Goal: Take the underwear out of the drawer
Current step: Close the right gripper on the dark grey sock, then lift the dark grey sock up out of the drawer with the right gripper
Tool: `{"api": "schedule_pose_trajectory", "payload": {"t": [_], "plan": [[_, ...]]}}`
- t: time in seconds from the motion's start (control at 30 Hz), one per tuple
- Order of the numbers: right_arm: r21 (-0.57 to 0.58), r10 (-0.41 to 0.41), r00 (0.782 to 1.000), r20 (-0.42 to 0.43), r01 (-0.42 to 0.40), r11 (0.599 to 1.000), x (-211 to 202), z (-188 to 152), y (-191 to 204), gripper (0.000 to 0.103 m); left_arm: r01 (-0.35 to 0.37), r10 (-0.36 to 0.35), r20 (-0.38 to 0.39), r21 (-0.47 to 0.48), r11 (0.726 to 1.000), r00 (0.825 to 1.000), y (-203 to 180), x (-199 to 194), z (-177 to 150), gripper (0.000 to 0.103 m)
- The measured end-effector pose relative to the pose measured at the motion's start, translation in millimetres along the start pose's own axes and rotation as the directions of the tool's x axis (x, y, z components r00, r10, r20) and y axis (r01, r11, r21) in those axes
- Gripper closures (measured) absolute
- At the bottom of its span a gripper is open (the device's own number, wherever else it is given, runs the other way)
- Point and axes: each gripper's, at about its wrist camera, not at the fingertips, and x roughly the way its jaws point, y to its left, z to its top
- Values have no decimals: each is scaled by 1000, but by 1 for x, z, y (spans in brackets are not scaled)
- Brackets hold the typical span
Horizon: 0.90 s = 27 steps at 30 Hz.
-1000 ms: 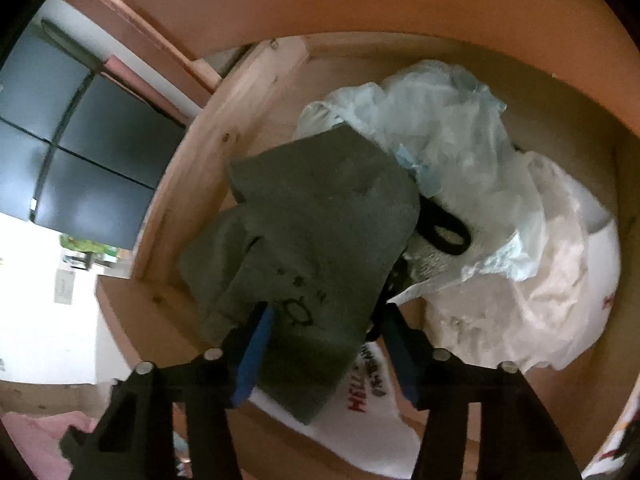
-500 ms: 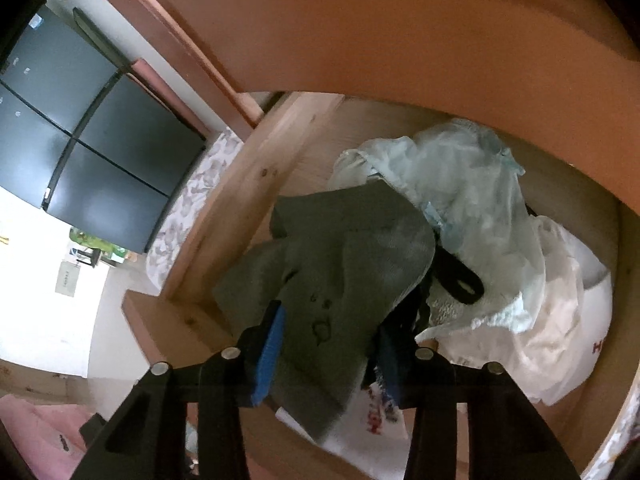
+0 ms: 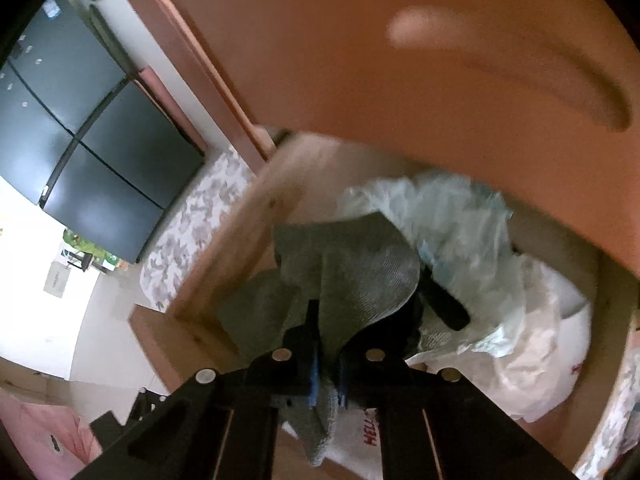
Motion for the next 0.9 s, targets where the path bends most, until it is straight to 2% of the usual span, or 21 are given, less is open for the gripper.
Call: {"api": "schedule_pose_trajectory", "payload": {"t": [0.27, 0.47, 0.67, 0.8, 0.9], "plan": [[-34, -23, 993, 115, 27, 999, -54, 0, 20, 96, -4, 4, -10, -11, 1000, 1000, 2, 0, 0, 1], [-62, -53, 974, 218, 68, 996, -99, -3, 41, 96, -25, 25, 7, -5, 1000, 1000, 0, -7, -1, 1], [-39, -109, 962, 252, 123, 992, -125, -5, 42, 97, -46, 46, 13, 6, 999, 999, -3, -11, -1, 1], [20, -139, 952, 273, 139, 990, -139, -4, 32, 96, -58, 58, 22, 4, 998, 998, -4, -15, -1, 1], [7, -161, 949, 271, 165, 986, -144, -2, 31, 96, -63, 63, 24, 7, 998, 998, -5, -17, -1, 1]]}}
